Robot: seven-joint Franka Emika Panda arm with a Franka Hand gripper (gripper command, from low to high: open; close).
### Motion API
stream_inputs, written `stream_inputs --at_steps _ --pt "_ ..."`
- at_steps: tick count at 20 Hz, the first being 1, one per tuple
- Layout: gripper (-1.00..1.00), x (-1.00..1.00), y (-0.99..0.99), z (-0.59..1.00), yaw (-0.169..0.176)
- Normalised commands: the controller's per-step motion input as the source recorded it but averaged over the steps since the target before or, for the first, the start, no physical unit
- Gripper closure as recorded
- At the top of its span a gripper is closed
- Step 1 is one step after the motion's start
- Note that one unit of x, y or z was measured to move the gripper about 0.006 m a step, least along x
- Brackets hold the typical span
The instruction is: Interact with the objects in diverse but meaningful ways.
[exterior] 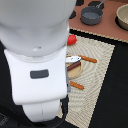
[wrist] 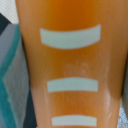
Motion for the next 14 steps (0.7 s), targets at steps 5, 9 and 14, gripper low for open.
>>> stream_inputs --at_steps 5,9,14 --pt "1.0 -0.93 0.59 0.0 0.0" --pt "1.0 -0.92 0.58 -0.02 0.0" --pt "1.0 -0.93 0.59 -0.08 0.0"
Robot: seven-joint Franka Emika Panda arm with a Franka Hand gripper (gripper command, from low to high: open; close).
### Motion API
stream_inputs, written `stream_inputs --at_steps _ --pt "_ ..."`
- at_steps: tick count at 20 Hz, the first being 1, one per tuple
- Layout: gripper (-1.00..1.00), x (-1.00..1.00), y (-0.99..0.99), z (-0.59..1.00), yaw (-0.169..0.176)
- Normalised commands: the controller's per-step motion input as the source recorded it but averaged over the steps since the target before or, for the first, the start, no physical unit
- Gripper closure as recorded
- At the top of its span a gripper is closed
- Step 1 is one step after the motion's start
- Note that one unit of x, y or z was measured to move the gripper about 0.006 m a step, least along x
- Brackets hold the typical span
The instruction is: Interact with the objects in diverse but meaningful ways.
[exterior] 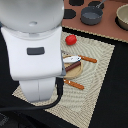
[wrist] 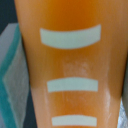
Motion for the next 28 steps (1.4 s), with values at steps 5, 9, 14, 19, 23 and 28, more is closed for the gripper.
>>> stream_inputs --at_steps 5,9,14,19,23,28 --pt "1.0 -0.94 0.59 -0.12 0.0" --pt "1.0 -0.94 0.59 -0.13 0.0" --pt "1.0 -0.94 0.56 -0.16 0.0" --pt "1.0 -0.91 0.49 -0.22 0.0" --pt "1.0 -0.92 0.49 -0.25 0.0" --pt "1.0 -0.95 0.45 -0.29 0.0"
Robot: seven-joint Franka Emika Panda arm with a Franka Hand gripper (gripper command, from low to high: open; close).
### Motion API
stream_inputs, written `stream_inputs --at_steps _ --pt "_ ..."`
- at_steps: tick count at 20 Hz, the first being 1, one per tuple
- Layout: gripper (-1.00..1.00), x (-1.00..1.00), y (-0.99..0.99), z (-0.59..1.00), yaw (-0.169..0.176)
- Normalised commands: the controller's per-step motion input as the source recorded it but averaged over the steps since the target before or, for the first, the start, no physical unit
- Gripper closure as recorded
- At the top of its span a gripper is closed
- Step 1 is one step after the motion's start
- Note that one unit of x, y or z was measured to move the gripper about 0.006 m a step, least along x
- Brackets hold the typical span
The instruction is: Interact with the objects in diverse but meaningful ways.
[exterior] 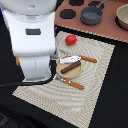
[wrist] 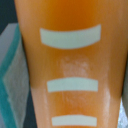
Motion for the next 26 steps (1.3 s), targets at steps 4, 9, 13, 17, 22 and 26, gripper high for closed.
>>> stream_inputs --at_steps 4,9,13,17,22,26 --pt "1.0 -1.0 0.3 -0.4 0.0" --pt "1.0 -1.0 0.1 -0.55 0.0" --pt "1.0 -1.0 0.1 -0.55 0.0" --pt "1.0 -1.0 0.11 -0.59 0.0" --pt "1.0 -1.0 0.18 -0.49 0.0" --pt "1.0 -1.0 0.31 -0.29 0.0"
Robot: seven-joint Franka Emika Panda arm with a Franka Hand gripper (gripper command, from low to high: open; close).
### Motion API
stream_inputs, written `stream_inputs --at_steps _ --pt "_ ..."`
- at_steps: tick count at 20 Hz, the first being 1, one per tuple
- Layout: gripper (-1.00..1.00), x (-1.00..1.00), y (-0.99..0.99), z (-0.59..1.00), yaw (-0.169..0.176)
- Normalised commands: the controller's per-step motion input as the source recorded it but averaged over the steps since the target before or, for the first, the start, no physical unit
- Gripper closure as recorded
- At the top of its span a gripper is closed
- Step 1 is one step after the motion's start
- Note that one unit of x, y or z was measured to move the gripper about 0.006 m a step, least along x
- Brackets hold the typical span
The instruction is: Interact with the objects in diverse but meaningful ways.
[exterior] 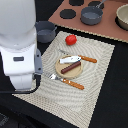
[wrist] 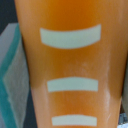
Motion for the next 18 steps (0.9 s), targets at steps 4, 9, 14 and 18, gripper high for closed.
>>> stream_inputs --at_steps 4,9,14,18 --pt "1.0 -0.79 0.16 -0.27 0.0" --pt "1.0 -0.62 0.1 -0.28 0.0" --pt "1.0 -0.66 0.05 -0.37 0.0" --pt "1.0 -0.7 0.05 -0.4 0.0"
